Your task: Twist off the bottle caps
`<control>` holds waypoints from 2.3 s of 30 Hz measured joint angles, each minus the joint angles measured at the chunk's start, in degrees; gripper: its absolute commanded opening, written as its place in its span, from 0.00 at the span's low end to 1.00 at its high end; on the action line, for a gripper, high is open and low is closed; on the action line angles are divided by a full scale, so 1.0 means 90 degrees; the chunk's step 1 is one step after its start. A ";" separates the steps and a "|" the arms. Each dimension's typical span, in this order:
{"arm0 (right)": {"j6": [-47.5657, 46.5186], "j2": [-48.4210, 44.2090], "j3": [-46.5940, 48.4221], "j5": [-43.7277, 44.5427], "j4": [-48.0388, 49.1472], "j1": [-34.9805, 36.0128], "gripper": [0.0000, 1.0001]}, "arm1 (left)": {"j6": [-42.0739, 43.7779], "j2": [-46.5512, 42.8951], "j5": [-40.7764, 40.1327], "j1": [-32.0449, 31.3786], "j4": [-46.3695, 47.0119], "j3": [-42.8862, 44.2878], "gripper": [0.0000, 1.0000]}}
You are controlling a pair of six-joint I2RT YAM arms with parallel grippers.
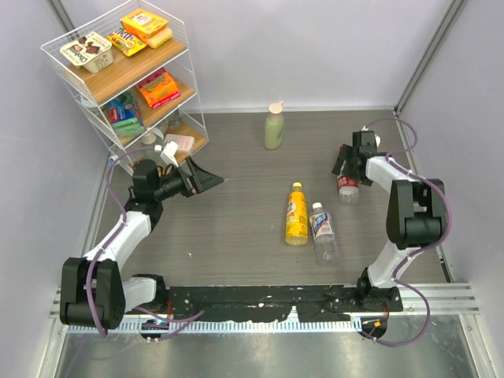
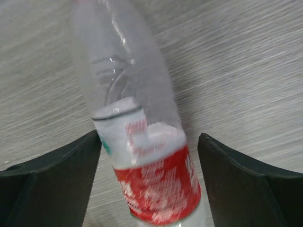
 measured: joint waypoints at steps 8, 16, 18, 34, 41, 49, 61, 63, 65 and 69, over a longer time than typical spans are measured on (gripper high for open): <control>-0.0005 0.0733 0.0342 -0.0617 -0.0146 0.0000 0.40 | 0.0840 -0.0012 -0.0729 -0.0228 -0.1753 0.1044 1.00; 0.0049 0.0522 0.0342 -0.1015 -0.0155 0.0000 0.32 | 0.1802 0.0236 -0.3048 -0.1494 -0.4034 0.3060 1.00; 0.0068 0.0211 0.0294 -0.1127 -0.0148 0.0000 0.31 | 0.1953 0.0457 -0.3745 -0.1717 -0.4648 0.3623 1.00; 0.1202 -0.3189 -0.1525 -0.2885 0.2251 0.0651 0.38 | 0.1877 0.0610 -0.3538 -0.1511 -0.4515 0.4019 1.00; 0.2033 -0.3133 -0.1537 -0.3235 0.3679 0.1999 0.38 | 0.0845 0.0724 -0.1622 -0.1328 -0.2956 0.3291 1.00; 0.3094 -0.2858 -0.1817 -0.3140 0.5464 0.2701 0.44 | 0.0024 0.1241 -0.0442 -0.1936 -0.1370 0.2987 1.00; 0.3932 -0.2846 -0.2280 -0.2718 0.6487 0.2715 0.44 | -0.0488 0.1970 -0.0170 -0.2856 -0.0029 0.2875 0.98; 0.4031 -0.2849 -0.2290 -0.2715 0.6533 0.2715 0.44 | -0.0563 0.2181 -0.0170 -0.2948 0.0049 0.2909 0.95; 0.4075 -0.2846 -0.2319 -0.2701 0.6623 0.2715 0.44 | -0.0641 0.2353 -0.0141 -0.3033 0.0172 0.2980 0.93; 0.4265 -0.2846 -0.2407 -0.2681 0.6795 0.2715 0.44 | -0.0784 0.2521 -0.0112 -0.3172 0.0491 0.3133 0.89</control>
